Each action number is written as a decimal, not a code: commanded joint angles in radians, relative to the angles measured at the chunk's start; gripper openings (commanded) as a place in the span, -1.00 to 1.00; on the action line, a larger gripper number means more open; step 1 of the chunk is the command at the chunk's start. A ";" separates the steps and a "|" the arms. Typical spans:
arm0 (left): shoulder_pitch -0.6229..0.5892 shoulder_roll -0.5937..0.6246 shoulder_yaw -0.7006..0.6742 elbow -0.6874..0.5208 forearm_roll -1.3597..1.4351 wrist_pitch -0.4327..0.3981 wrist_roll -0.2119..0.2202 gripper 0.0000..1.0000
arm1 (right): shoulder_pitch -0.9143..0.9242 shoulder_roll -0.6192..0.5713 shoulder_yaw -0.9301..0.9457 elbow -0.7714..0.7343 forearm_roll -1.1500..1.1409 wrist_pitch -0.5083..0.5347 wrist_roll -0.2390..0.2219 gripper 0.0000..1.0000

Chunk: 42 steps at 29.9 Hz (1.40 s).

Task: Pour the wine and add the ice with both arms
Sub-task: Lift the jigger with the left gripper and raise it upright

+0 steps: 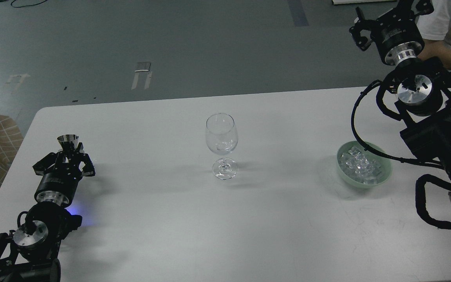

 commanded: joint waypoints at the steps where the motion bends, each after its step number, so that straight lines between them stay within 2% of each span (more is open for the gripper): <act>1: 0.007 -0.004 -0.001 -0.015 -0.001 -0.001 0.002 -0.51 | -0.002 0.000 -0.001 0.001 0.000 0.000 0.000 1.00; 6: 0.007 -0.004 -0.003 -0.017 -0.003 -0.007 0.000 -0.52 | -0.008 -0.003 0.000 0.001 0.000 0.000 0.000 1.00; 11: 0.007 -0.007 -0.003 -0.022 -0.005 -0.058 -0.002 -0.54 | -0.006 -0.003 0.000 0.001 0.000 0.000 0.000 1.00; 21: 0.025 -0.016 0.000 -0.176 -0.006 -0.012 -0.002 -0.59 | -0.008 -0.011 0.000 0.003 0.000 0.000 0.000 1.00; 28: 0.022 -0.013 0.014 -0.207 -0.005 -0.005 0.003 -0.59 | -0.017 -0.020 0.000 0.005 0.000 0.000 0.000 1.00; 34: 0.022 -0.006 0.055 -0.268 -0.003 -0.002 0.046 -0.59 | -0.020 -0.026 0.000 0.005 0.000 0.000 0.000 1.00; 39: 0.015 0.005 0.091 -0.324 0.000 0.005 0.054 -0.60 | -0.022 -0.026 0.000 0.005 0.000 0.000 0.000 1.00; 42: 0.007 0.004 0.115 -0.356 0.012 0.008 0.084 -0.61 | -0.022 -0.026 0.000 0.005 0.000 0.000 0.000 1.00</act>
